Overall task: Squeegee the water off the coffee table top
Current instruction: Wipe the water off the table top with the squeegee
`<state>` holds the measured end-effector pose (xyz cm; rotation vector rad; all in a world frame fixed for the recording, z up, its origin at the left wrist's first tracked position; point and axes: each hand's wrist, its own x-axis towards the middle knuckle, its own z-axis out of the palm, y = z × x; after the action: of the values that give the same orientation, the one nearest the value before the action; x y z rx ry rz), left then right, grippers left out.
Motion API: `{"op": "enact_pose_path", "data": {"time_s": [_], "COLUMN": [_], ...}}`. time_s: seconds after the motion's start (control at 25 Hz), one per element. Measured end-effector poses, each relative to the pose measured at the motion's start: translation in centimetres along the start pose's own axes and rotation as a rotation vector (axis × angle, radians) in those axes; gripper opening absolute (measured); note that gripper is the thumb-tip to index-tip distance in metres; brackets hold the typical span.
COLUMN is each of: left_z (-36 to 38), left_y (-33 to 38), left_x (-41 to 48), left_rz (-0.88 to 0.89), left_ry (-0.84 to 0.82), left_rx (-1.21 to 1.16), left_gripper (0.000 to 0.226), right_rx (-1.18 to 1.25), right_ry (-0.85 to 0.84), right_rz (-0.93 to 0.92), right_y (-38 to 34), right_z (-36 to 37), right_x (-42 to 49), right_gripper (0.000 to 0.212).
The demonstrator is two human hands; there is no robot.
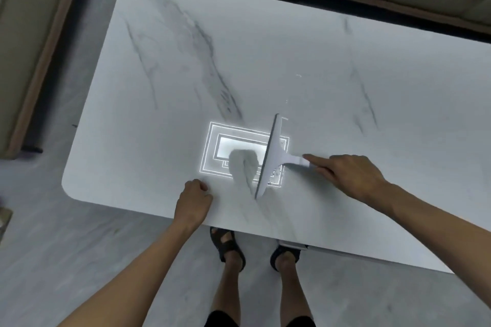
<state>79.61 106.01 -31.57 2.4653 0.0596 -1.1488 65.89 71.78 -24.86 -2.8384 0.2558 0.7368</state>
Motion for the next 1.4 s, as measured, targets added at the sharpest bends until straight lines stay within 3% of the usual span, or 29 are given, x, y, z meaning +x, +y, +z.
{"op": "enact_pose_path", "data": {"time_s": [0.2,0.36,0.64,0.84,1.04,1.12,1.24,1.4], "left_z": [2.8,4.4,0.6,-4.1,-3.2,-1.8,0.9,2.6], "left_y": [3.7,4.5,-1.4,-7.3,-8.6,-7.7,-5.6,-4.6], "left_x": [-1.8,-2.6,-5.0,-4.2,-3.5,-3.7,-4.2,-3.6], "left_rz": [0.029,-0.010,-0.064,-0.129,-0.051,0.042,0.172,0.126], "left_ry": [-0.019,0.002,0.476,0.579,0.448,0.346,0.173,-0.069], "left_rx": [0.012,0.006,-0.090,-0.025,0.055,0.043,-0.051,0.075], "left_gripper": [0.021,0.014,0.012,0.017,0.022,0.033,0.028,0.040], "right_rx": [-0.011,0.050,0.146,0.104,0.106,0.094,0.019,-0.047], "right_ry": [-0.012,0.032,-0.058,0.001,-0.002,-0.014,-0.033,-0.086], "right_rz": [0.167,0.107,-0.355,-0.504,-0.437,-0.377,-0.244,-0.021], "right_y": [6.1,5.6,-8.4,-20.1,-20.1,-16.0,-8.0,-0.2], "right_z": [-0.4,-0.6,1.8,4.5,5.9,6.0,5.2,4.0], "right_x": [-6.1,-7.9,-1.8,4.0,4.1,1.7,-3.5,-9.9], "right_gripper": [0.040,0.044,0.042,0.039,0.037,0.038,0.039,0.044]}}
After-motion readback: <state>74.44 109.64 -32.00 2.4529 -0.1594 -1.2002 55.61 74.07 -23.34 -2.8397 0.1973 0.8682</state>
